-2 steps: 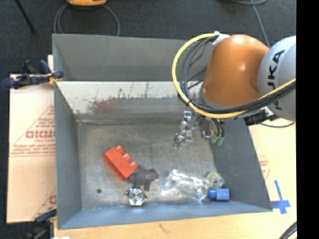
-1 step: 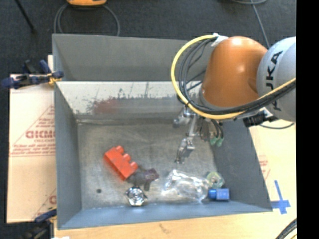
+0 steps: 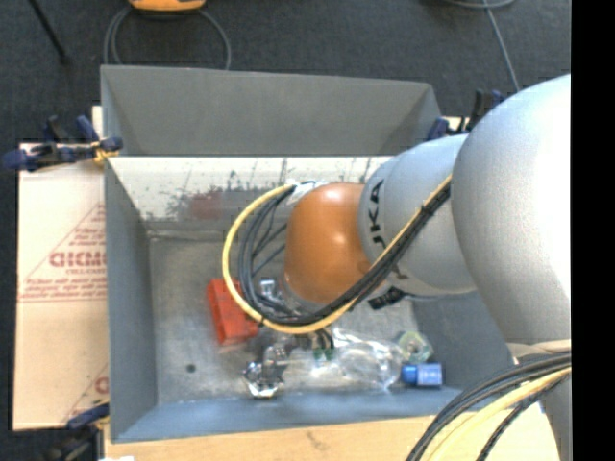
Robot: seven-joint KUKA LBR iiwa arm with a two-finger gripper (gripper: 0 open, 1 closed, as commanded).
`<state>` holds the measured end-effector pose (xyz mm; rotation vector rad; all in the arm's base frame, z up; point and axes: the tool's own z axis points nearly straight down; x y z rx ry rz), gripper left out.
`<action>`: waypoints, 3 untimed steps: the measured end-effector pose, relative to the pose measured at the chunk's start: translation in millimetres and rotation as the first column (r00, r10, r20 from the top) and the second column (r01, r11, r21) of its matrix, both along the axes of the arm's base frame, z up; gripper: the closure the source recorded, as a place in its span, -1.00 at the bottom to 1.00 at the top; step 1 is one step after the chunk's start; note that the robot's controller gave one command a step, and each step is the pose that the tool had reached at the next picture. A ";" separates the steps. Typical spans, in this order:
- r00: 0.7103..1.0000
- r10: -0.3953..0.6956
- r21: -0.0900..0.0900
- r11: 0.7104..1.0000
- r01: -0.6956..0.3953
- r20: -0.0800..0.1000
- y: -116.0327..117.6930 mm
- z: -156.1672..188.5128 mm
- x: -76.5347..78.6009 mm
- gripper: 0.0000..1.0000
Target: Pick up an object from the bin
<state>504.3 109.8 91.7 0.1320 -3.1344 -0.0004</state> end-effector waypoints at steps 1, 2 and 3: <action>0.950 0.312 -0.002 0.950 -0.312 0.009 -34.6 -7.2 18.2 -1.00; 0.951 0.310 0.000 0.951 -0.310 0.009 -33.3 -7.0 17.9 1.00; 0.761 0.649 -0.006 0.761 -0.649 0.013 -47.7 143.5 43.2 1.00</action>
Offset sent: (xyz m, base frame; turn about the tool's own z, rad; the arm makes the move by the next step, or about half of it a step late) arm 0.0169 -0.0328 -0.0073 -0.3199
